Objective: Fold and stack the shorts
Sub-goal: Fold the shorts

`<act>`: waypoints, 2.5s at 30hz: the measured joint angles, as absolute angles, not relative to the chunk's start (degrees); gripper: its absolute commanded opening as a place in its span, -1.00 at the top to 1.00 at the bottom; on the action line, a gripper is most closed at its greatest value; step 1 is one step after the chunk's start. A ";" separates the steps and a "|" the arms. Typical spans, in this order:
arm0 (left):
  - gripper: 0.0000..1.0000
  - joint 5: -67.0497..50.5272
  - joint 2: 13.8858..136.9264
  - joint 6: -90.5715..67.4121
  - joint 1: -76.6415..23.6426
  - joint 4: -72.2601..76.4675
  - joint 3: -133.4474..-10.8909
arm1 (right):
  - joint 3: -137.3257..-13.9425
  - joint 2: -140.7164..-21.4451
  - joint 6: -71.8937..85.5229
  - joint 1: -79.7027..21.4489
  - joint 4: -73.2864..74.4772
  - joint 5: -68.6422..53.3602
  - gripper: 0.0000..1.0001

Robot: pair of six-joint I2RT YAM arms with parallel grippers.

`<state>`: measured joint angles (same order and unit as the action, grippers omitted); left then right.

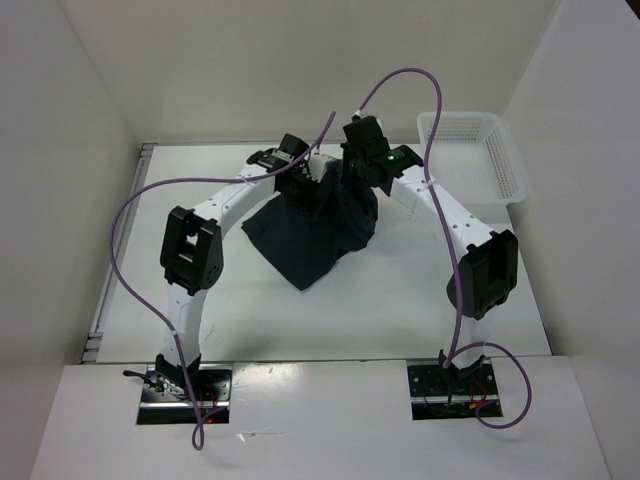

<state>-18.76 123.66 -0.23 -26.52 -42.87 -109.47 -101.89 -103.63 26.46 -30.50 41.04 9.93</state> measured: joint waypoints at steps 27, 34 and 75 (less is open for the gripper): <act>0.59 -5.91 115.96 -0.38 -9.43 -37.08 -82.46 | -104.36 -107.77 16.25 -41.21 35.94 11.73 1.00; 0.64 -7.79 116.09 -0.36 -8.80 -33.91 -82.32 | -104.79 -111.50 11.25 -48.14 32.80 10.44 1.00; -0.66 -11.79 110.17 -0.21 -0.08 -42.87 -94.48 | -95.96 -111.87 -17.74 -55.83 25.04 -0.86 -0.16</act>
